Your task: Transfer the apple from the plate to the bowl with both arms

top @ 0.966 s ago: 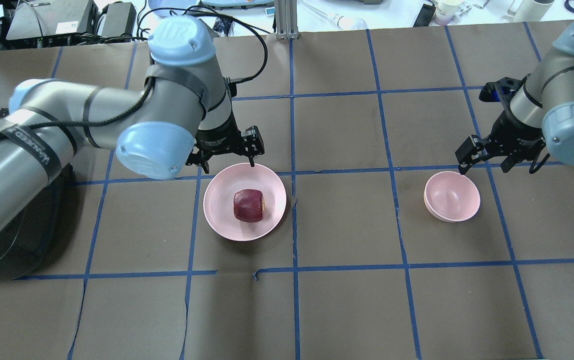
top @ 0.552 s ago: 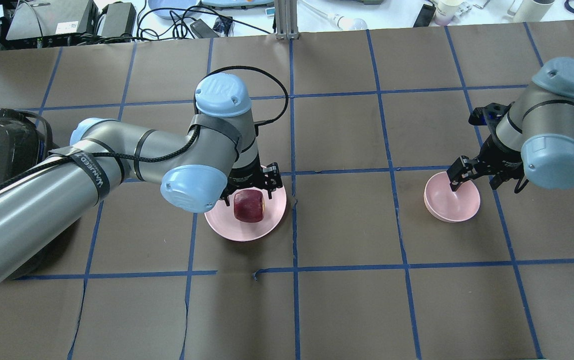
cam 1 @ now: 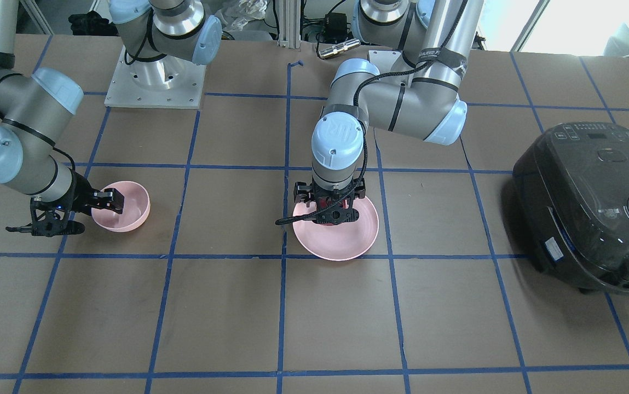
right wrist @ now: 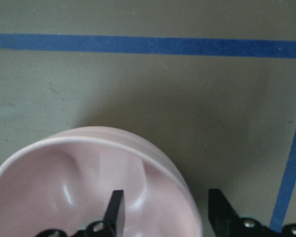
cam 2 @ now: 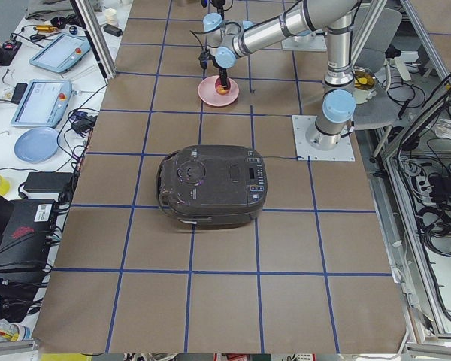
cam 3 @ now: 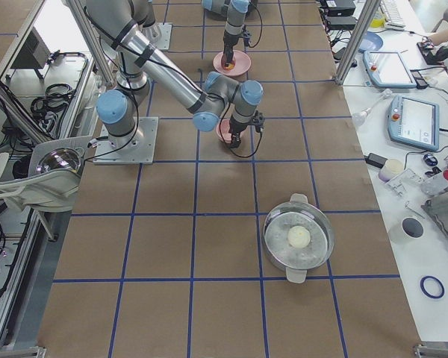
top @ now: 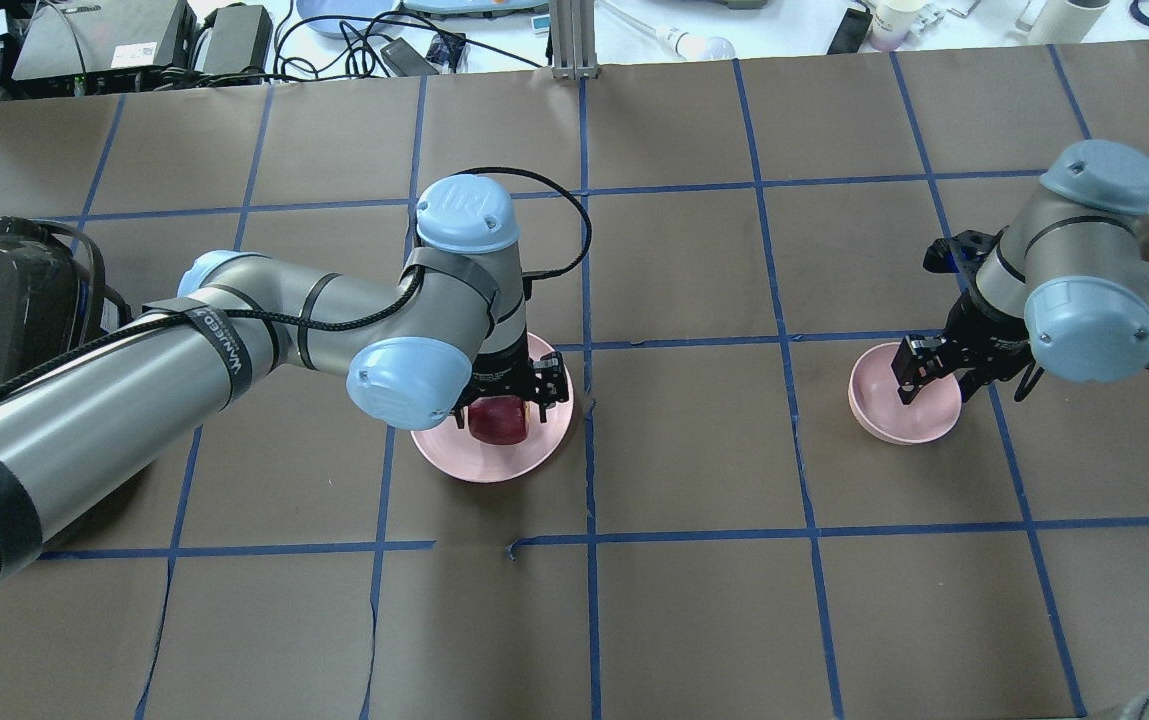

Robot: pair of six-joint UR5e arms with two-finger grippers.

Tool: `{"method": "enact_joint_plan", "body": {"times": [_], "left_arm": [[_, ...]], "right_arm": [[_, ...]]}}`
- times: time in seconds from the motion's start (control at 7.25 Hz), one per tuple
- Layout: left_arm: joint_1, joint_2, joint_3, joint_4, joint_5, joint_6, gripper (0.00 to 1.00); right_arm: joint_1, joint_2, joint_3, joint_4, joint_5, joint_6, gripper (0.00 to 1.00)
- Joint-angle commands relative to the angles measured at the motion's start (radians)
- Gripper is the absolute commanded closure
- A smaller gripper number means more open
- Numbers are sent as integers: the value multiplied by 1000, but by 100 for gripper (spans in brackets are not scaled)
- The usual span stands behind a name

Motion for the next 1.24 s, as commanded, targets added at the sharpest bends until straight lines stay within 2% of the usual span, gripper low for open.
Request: {"method": "enact_joint_plan", "body": {"times": [0.0, 0.14, 0.28, 0.41, 0.55, 0.69, 0.83, 1.1], "left_arm": [[3, -11, 7, 6, 6, 6, 48], [3, -8, 16, 6, 7, 21, 88], [23, -2, 31, 4, 7, 47, 100], [52, 9, 44, 0, 7, 56, 100], [63, 15, 51, -2, 7, 56, 100], [65, 20, 88, -11, 7, 55, 100], [65, 18, 134, -72, 9, 55, 100], [63, 15, 157, -98, 0, 38, 100]], "right_arm": [[0, 0, -5, 12, -3, 8, 100], [0, -3, -8, 14, -3, 9, 100], [0, -10, -23, 18, 7, 9, 100], [6, -19, -55, 55, 26, 11, 100], [14, -52, -106, 151, 119, 18, 100], [24, -74, -149, 254, 170, 21, 100], [76, -73, -148, 259, 173, 26, 100], [283, -57, -146, 211, 173, 182, 100]]}}
